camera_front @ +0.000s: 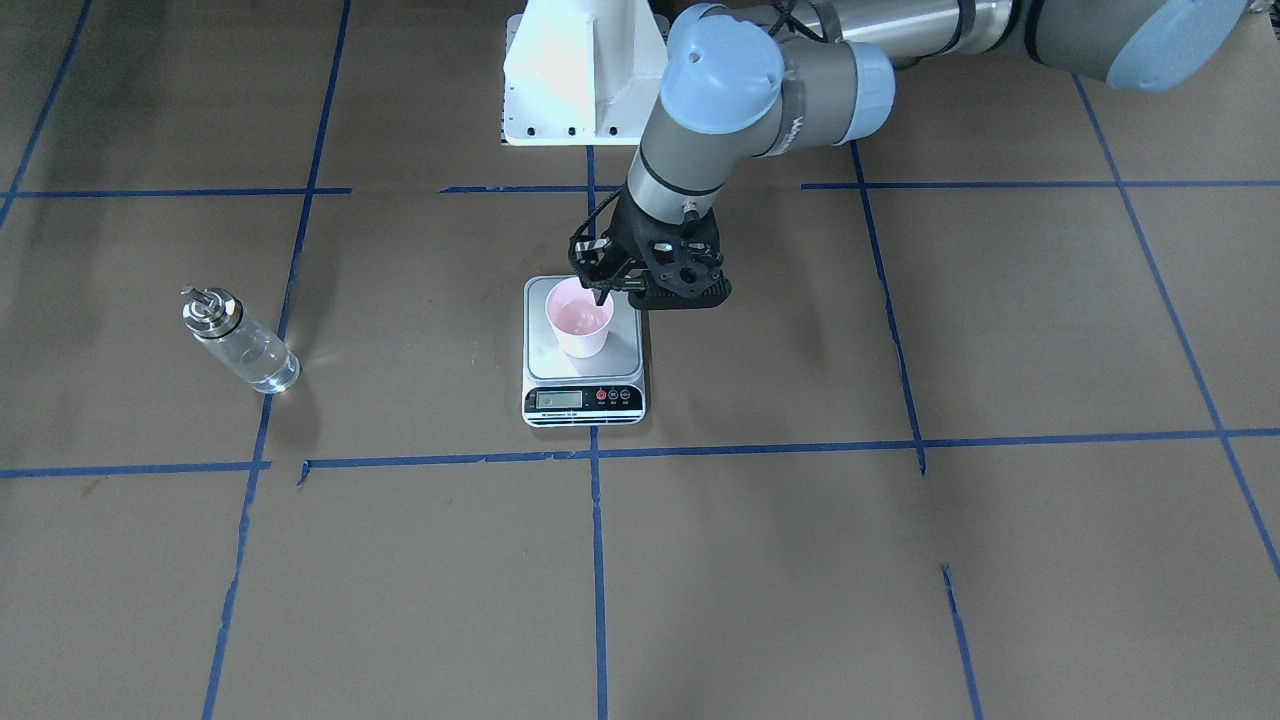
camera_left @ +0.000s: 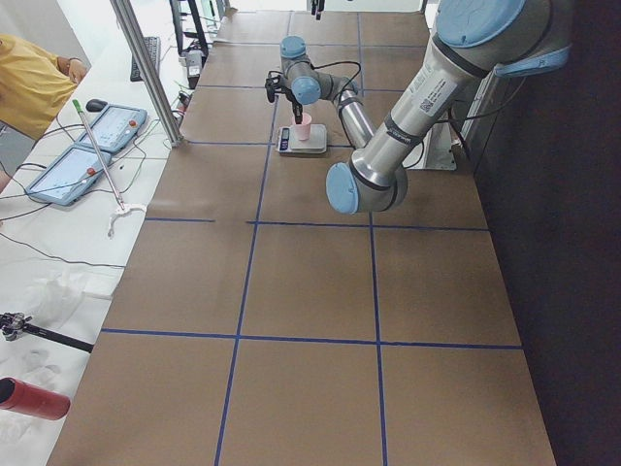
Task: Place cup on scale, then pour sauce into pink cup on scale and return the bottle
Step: 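Carry the pink cup with the left gripper onto the scale and release, then raise the left gripper from the scale while the right gripper reaches the bottle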
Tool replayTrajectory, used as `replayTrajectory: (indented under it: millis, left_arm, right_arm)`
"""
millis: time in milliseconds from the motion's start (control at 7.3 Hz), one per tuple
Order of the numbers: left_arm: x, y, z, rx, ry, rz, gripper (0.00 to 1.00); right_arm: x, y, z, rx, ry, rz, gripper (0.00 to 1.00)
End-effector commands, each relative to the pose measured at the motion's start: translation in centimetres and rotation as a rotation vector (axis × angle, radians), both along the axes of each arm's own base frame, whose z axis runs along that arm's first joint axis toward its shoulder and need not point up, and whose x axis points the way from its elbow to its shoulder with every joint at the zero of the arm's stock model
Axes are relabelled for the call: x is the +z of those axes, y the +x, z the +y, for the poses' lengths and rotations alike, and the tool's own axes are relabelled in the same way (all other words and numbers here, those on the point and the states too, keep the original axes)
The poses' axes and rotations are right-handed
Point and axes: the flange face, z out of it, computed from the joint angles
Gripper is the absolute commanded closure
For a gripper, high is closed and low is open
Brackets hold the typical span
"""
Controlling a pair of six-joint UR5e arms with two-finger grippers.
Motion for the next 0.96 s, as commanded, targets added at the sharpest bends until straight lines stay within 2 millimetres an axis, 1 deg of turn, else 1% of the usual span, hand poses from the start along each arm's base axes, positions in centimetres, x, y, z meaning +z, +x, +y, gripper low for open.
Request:
replayTrajectory:
  millis: [0, 137, 274, 411, 548, 685, 822]
  left_arm:
    - [2.9, -6.5, 0.3, -0.031, 0.054, 0.009, 0.49]
    - [4.8, -9.2, 0.0, -0.034, 0.099, -0.007, 0.49]
    - [6.1, -11.0, -0.7, -0.041, 0.123, -0.024, 0.49]
    - [6.4, -12.0, -0.9, -0.045, 0.138, -0.028, 0.49]
    - [6.6, -12.2, -1.1, -0.049, 0.126, -0.043, 0.49]
    - [7.5, -12.2, -1.1, -0.05, 0.108, -0.066, 0.49]
    - [7.7, -12.7, -1.5, -0.044, 0.128, -0.073, 0.49]
  right_arm:
    - [-3.6, -5.4, 1.0, 0.13, -0.015, -0.127, 0.0]
    - [-4.5, -9.0, 1.7, 0.197, -0.022, -0.163, 0.0]
    - [-6.1, -12.6, 2.3, 0.234, -0.023, -0.171, 0.0]
    - [-8.4, -16.0, 3.8, 0.268, -0.001, -0.174, 0.0]
    - [-9.8, -18.8, 4.9, 0.31, 0.006, -0.181, 0.0]
    - [-9.5, -21.5, 7.1, 0.34, 0.054, -0.139, 0.0]
    - [-9.9, -22.9, 8.2, 0.334, 0.077, -0.136, 0.0]
